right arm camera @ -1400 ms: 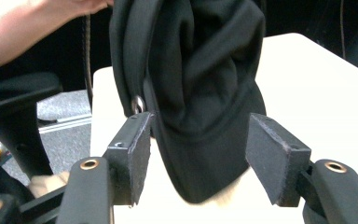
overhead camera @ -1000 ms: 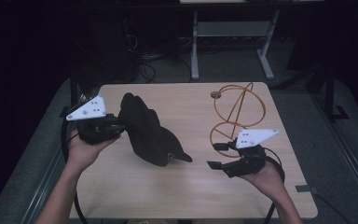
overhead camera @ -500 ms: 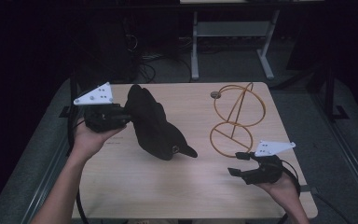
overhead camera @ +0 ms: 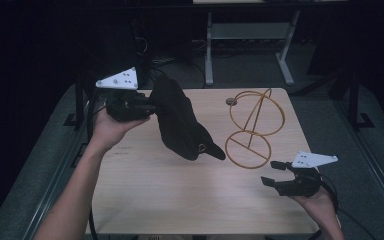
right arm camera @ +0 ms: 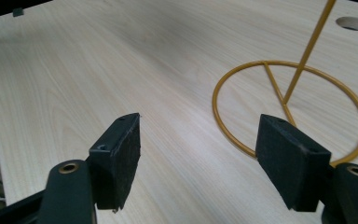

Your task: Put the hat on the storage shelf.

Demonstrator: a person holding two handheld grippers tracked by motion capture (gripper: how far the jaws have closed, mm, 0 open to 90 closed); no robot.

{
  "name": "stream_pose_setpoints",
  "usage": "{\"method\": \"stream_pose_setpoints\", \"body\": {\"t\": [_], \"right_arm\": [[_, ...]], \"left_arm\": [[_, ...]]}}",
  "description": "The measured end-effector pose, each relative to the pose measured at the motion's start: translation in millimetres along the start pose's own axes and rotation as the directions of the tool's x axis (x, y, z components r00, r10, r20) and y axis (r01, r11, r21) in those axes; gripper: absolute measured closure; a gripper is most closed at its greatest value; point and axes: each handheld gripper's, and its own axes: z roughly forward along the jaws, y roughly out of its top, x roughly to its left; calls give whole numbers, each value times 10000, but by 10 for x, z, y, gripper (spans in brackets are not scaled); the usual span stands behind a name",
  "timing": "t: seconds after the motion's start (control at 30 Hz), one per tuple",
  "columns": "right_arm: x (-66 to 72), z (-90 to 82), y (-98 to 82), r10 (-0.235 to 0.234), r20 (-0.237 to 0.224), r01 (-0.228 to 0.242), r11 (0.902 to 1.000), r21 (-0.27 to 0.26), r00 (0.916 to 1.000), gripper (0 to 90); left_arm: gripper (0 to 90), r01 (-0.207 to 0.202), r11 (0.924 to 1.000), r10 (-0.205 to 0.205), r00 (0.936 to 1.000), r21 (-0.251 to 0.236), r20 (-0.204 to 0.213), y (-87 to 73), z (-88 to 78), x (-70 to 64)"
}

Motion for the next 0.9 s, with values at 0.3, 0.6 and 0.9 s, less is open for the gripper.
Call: {"method": "stream_pose_setpoints", "body": {"t": [0.3, 0.6, 0.9], "right_arm": [[-46, -32, -16, 157, 264, -155, 9998, -92, 9995, 290], [-111, -114, -62, 465, 430, -452, 9986, -290, 9980, 289], [-174, -195, -105, 708, 699, -667, 9960, -598, 9950, 275]], "left_arm": [[854, -246, 9996, 240, 9986, 114, 472, 272, 134, 53], [854, -594, 9967, 538, 9938, 550, 973, 604, 425, 115], [854, -657, 9912, 476, 9871, 1150, 1532, 941, 700, 164]]}}
